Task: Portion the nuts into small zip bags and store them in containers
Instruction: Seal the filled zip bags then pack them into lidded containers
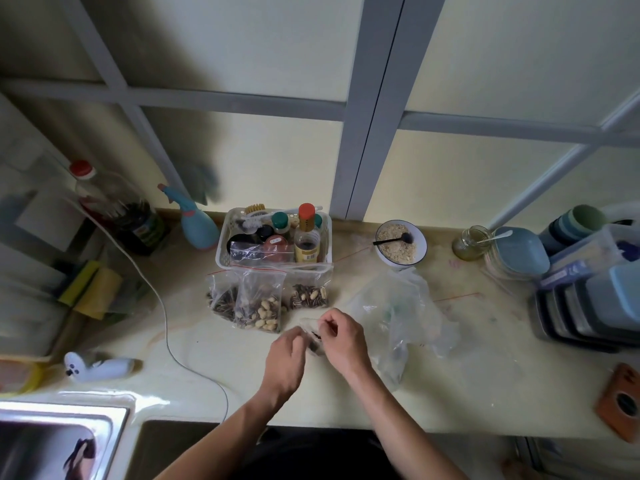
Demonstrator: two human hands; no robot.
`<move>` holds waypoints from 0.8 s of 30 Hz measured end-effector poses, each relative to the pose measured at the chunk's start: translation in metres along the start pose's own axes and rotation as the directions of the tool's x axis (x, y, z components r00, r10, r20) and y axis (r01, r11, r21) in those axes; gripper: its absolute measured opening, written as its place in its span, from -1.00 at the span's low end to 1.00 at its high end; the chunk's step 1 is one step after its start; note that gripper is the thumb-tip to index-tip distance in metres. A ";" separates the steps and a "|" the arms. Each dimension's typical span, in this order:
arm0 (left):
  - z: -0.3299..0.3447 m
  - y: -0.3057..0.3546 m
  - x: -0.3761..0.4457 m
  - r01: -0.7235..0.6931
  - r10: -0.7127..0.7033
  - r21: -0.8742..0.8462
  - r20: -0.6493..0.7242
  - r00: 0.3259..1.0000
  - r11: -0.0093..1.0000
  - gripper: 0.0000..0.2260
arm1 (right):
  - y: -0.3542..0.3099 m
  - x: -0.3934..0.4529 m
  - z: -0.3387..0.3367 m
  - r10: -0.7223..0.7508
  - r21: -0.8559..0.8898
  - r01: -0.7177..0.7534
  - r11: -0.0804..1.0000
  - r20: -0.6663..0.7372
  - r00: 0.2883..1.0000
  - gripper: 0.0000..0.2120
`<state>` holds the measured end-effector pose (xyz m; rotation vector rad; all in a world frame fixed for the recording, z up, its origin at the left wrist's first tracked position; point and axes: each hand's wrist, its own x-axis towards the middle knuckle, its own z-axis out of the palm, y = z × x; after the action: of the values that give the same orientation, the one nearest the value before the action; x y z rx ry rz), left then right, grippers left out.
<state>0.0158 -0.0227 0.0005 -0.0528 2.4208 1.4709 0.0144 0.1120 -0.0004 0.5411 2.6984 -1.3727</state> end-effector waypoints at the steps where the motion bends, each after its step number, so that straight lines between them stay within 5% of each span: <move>1: -0.003 -0.005 0.002 0.001 0.002 0.047 -0.059 0.998 0.999 -0.92 | 0.002 -0.001 -0.002 0.002 0.028 -0.003 1.000 0.035 0.999 -0.86; 3: -0.007 -0.018 0.008 0.049 -0.033 0.179 -0.092 0.995 0.983 -0.76 | 0.006 -0.002 -0.007 0.025 0.079 -0.035 0.996 0.126 0.992 -0.86; 6: -0.009 -0.032 0.016 -0.021 -0.014 0.269 0.127 0.992 0.963 -0.35 | 0.013 0.000 -0.012 0.039 0.185 -0.089 0.979 0.260 0.965 -0.91; 10: -0.007 -0.023 0.013 0.059 -0.073 0.070 0.228 0.971 0.996 -0.77 | 0.013 -0.004 -0.019 0.037 0.477 -0.175 0.861 0.284 0.958 -0.85; 13: -0.009 -0.019 0.009 0.076 -0.037 -0.148 0.251 0.967 0.986 -0.69 | 0.015 -0.005 -0.025 0.153 0.623 -0.327 0.710 0.317 0.936 -0.56; 17: -0.008 -0.006 0.008 0.164 -0.112 -0.307 0.180 0.977 0.937 -0.57 | 0.014 -0.006 -0.016 0.222 0.515 -0.397 0.760 0.368 0.903 -0.45; 24: 0.002 0.013 0.006 0.183 -0.191 -0.226 -0.013 0.981 0.957 -0.47 | 0.004 -0.010 0.016 0.198 0.153 -0.187 0.970 -0.060 0.978 -0.52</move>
<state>0.0079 -0.0144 0.0089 -0.3513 2.1943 1.6575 0.0234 0.0984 -0.0107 0.8592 2.5304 -1.5326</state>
